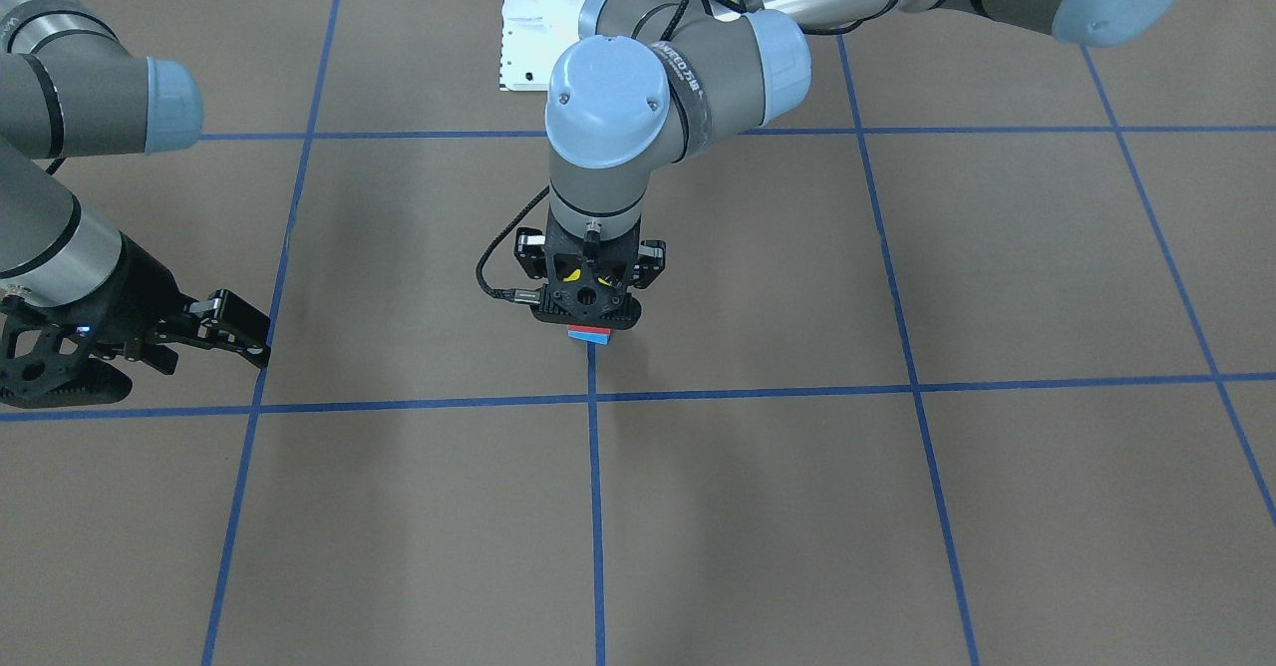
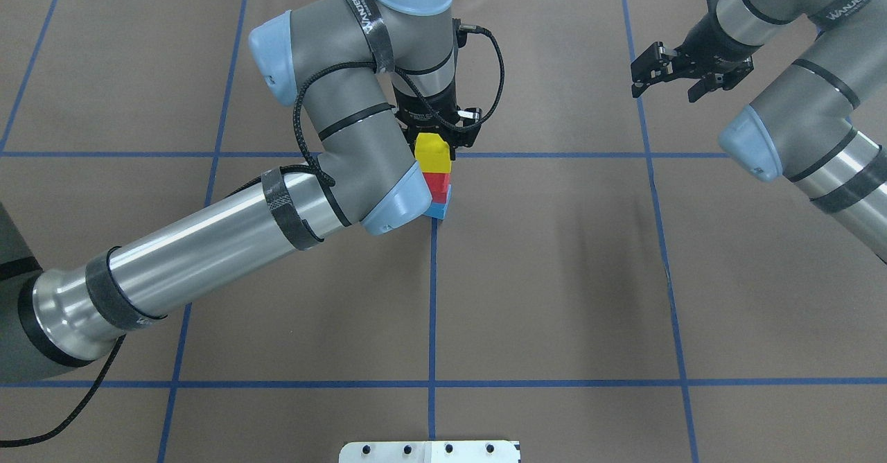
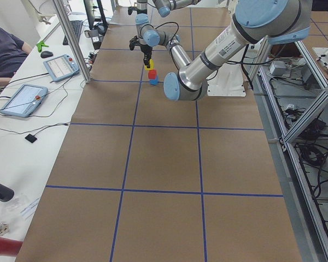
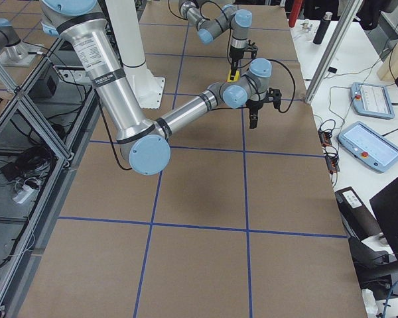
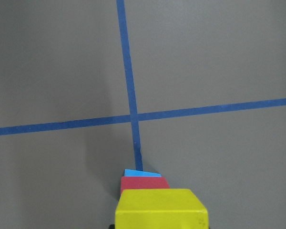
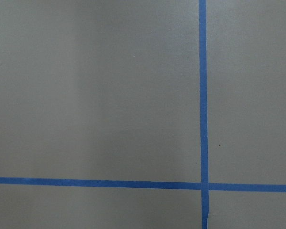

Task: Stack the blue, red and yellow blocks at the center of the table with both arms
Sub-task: 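Carry the yellow cube with the left gripper onto the red cube, then open the left gripper and raise it off the stack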

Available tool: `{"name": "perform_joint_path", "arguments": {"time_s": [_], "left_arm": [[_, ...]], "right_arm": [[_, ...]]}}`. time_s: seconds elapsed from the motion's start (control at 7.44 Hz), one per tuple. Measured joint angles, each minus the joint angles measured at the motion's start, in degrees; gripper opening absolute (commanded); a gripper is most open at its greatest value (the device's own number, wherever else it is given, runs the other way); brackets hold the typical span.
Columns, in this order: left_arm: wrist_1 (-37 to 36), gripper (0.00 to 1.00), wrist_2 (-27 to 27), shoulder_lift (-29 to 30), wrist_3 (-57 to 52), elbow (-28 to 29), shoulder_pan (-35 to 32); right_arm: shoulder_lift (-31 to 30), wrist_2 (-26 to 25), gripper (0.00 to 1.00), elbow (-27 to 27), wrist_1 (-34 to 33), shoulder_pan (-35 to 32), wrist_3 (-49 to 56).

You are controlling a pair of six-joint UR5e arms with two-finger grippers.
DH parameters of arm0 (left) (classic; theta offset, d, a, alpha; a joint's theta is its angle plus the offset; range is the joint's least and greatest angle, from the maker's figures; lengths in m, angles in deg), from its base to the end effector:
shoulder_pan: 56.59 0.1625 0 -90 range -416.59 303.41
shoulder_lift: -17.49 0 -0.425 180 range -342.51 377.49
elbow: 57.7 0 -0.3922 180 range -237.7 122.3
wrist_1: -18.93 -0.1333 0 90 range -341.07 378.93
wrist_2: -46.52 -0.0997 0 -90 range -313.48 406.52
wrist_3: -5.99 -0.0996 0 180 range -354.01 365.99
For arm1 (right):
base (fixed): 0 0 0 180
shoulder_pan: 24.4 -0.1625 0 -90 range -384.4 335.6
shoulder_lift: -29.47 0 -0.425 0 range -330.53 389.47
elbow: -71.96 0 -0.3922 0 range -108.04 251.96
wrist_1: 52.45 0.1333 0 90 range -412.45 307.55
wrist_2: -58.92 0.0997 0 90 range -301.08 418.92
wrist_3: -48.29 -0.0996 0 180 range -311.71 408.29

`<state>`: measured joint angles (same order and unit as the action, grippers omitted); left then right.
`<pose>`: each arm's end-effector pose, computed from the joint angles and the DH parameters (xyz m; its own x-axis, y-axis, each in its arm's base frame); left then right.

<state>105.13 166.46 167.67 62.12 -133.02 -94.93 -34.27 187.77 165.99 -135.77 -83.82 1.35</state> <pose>0.5564 -0.5466 0.0922 0.6407 0.1090 -0.7600 -0.0963 0.9935 0.0613 -0.2712 -0.5982 0.3478 0.6237 0.0103 0.7816 -0.0721 0.9964 0.0444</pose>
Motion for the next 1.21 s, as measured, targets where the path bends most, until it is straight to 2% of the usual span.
{"name": "perform_joint_path", "arguments": {"time_s": [0.13, 0.27, 0.4, 0.94, 1.21], "left_arm": [[0.4, 0.00, -0.6, -0.5, 0.0, 0.0, 0.5], [0.6, 0.43, -0.8, -0.8, 0.1, -0.1, 0.7], [0.6, 0.99, -0.9, -0.9, 0.2, -0.2, 0.8], [0.5, 1.00, -1.2, -2.0, 1.2, -2.6, 0.8], [0.2, 1.00, -1.6, -6.5, 0.6, -9.8, -0.7]], "right_arm": [[0.0, 0.0, 0.99, 0.0, 0.0, 0.0, 0.0], [0.0, 0.0, 0.99, 0.0, 0.0, 0.0, 0.0], [-0.1, 0.0, 0.99, 0.0, 0.0, 0.0, 0.0], [0.1, 0.1, 0.99, -0.1, -0.3, -0.5, 0.4], [-0.2, -0.5, 0.99, 0.5, 0.0, -0.8, 0.4]]}}
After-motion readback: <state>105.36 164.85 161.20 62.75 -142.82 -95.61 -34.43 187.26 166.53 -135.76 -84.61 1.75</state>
